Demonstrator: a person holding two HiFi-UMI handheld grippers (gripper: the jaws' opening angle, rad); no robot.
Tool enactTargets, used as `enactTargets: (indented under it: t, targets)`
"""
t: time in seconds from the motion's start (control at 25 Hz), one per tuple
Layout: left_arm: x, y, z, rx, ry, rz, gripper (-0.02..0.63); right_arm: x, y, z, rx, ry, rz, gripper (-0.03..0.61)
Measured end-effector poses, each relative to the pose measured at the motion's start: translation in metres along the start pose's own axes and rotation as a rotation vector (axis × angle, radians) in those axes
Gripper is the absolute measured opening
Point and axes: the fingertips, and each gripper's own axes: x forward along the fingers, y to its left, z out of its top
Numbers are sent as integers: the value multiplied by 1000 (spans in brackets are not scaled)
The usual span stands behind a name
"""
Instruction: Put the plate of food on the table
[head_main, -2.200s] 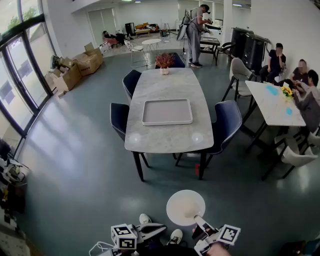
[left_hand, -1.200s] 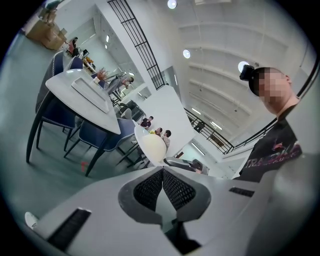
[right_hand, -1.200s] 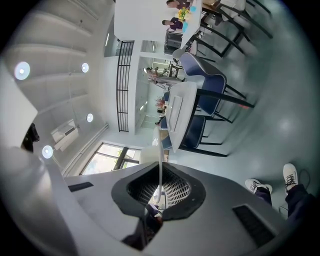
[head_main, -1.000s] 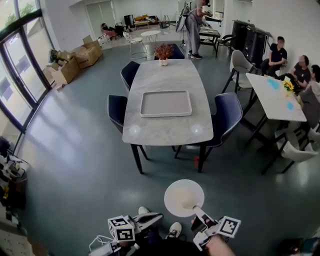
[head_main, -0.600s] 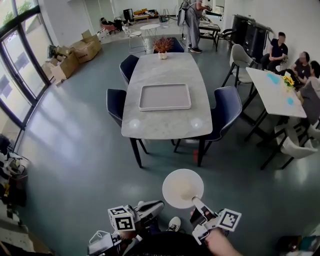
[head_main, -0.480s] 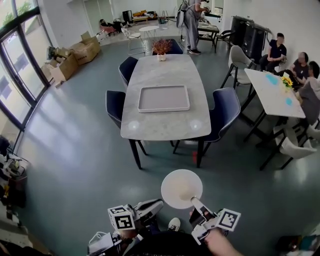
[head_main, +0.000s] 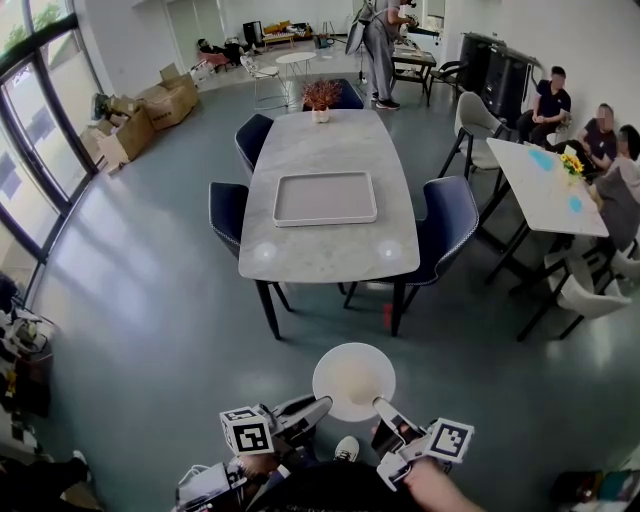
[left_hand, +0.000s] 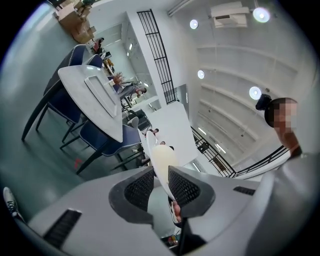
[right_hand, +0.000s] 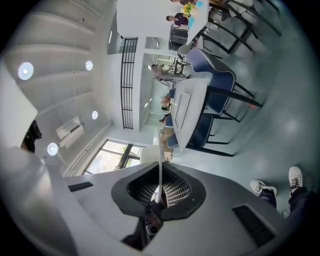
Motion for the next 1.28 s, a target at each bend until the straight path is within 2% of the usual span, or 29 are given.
enactTargets:
  t: [0.4, 0.56, 0.72, 0.84, 1.16, 1.28]
  targets:
    - [-1, 8, 5, -76, -8, 27, 62, 6, 8, -4, 2, 14, 15, 18]
    - [-8, 13, 11, -137, -55, 41, 37, 11, 10, -9, -31, 51, 13, 18]
    - [-10, 10, 17, -138, -94, 33, 15, 15, 8, -14, -31, 91, 15, 18]
    - [-9, 12, 17, -153, -110, 40, 15, 16, 5, -12, -34, 100, 19, 18]
    - [-11, 18, 26, -289, -182, 25, 14, 25, 8, -9, -85, 130, 13, 18]
    - [-13, 22, 32, -300, -208, 41, 14, 22, 5, -7, -57, 124, -1, 18]
